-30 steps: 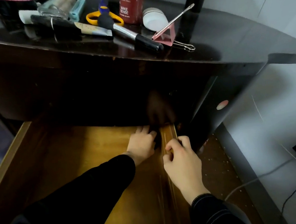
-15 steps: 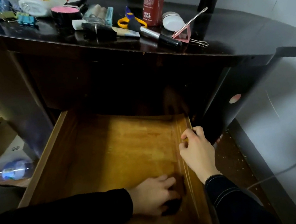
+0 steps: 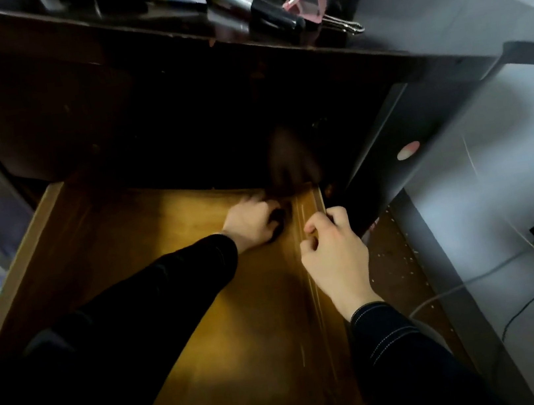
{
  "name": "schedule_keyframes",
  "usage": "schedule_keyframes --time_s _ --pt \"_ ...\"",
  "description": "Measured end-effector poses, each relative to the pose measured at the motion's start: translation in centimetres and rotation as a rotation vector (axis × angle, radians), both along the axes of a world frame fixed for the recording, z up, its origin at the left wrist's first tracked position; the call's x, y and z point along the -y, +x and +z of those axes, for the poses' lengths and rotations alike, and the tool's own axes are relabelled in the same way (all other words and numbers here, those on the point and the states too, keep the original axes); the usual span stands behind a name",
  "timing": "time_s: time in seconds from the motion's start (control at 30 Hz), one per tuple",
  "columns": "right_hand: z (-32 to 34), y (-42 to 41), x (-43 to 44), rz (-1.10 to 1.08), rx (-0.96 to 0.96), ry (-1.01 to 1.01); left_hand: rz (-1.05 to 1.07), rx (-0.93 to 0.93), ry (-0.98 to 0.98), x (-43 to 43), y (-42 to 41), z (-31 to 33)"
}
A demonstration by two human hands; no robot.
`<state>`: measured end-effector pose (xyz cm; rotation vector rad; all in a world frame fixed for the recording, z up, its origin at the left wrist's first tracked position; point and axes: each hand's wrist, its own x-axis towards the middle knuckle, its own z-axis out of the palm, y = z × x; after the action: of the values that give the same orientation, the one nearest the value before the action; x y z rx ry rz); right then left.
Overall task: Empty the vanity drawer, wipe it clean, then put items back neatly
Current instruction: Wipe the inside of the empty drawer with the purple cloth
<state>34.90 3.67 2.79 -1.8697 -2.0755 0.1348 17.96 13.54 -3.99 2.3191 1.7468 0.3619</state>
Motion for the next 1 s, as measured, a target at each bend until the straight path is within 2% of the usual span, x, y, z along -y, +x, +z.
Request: schedule_keyframes --time_s 0.13,0.23,0.37,0.6,0.7,0.8,1.0 --pt "0.0 0.0 0.0 0.002 -0.008 0.008 0.029 0.004 0.056 -0.2 0.5 -1.6" --pt "-0.1 0.1 0.0 0.005 -0.012 0.012 -0.026 -0.004 0.074 1.7 0.6 -1.5" --pt "-0.1 0.1 0.0 0.011 -0.010 0.023 -0.258 0.013 0.021 7.8 1.1 -1.0" --pt "0.8 -0.4 0.7 0.008 0.005 -0.008 -0.784 -0.120 -0.238 18.5 1.4 0.7" --pt "1.0 -0.4 0.9 0.009 0.004 -0.016 -0.881 -0.184 -0.230 19.5 1.5 1.1" --pt "0.9 -0.4 0.9 0.010 0.002 -0.010 -0.819 -0.187 -0.138 17.7 1.1 0.9" --pt "0.4 -0.1 0.5 0.004 -0.017 -0.001 -0.310 -0.056 -0.016 7.6 0.1 0.7"
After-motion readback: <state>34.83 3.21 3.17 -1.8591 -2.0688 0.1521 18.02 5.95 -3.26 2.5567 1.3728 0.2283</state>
